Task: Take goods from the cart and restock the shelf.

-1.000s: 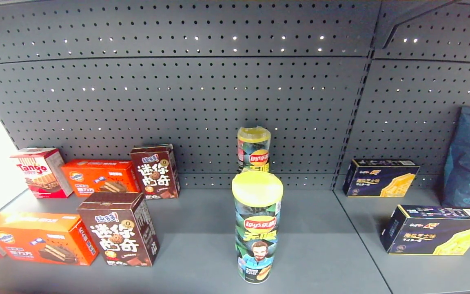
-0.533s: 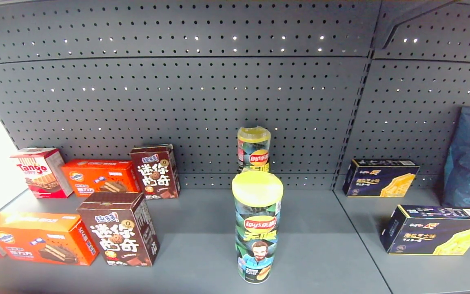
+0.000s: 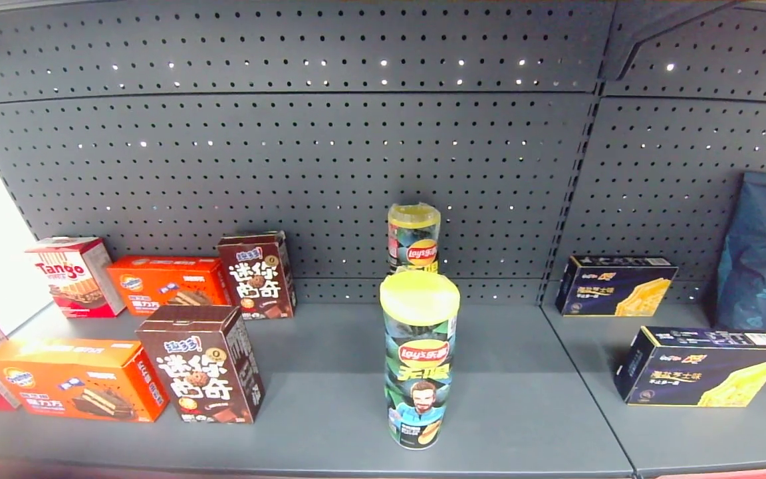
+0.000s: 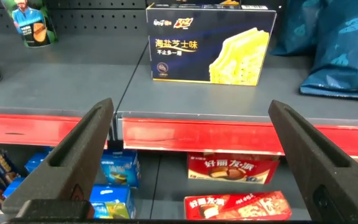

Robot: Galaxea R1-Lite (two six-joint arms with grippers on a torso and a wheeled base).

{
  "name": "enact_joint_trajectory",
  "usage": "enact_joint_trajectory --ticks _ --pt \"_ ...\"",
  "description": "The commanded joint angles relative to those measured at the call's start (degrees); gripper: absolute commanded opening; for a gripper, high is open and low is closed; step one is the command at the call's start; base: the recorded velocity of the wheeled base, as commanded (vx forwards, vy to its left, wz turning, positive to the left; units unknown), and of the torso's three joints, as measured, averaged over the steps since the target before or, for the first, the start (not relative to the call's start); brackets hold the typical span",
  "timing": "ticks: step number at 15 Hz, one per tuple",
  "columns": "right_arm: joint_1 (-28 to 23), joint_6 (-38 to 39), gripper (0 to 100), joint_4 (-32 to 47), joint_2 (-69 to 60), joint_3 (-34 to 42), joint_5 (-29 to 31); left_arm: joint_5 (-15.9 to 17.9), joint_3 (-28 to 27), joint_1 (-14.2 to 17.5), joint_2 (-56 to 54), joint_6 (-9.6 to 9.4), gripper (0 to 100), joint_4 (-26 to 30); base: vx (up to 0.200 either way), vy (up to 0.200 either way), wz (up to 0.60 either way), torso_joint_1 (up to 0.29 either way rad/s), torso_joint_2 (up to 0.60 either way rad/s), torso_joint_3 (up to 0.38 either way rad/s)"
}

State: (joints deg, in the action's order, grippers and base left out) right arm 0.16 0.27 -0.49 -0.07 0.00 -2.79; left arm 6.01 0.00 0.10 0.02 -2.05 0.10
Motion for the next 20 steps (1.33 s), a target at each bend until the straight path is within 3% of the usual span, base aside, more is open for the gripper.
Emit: enact_joint_trajectory --ticks 1,20 --pt "0.02 0.00 100 0.05 0.07 0.00 -0.02 0.14 0.00 -0.01 -0.02 -0.06 100 -0.01 0.000 0.000 0.00 0.000 0.00 0.000" --pt "0.02 0.08 100 0.05 0.07 0.00 0.07 -0.21 0.00 -0.01 -0.02 0.47 100 -0.01 0.000 0.000 0.00 0.000 0.00 0.000"
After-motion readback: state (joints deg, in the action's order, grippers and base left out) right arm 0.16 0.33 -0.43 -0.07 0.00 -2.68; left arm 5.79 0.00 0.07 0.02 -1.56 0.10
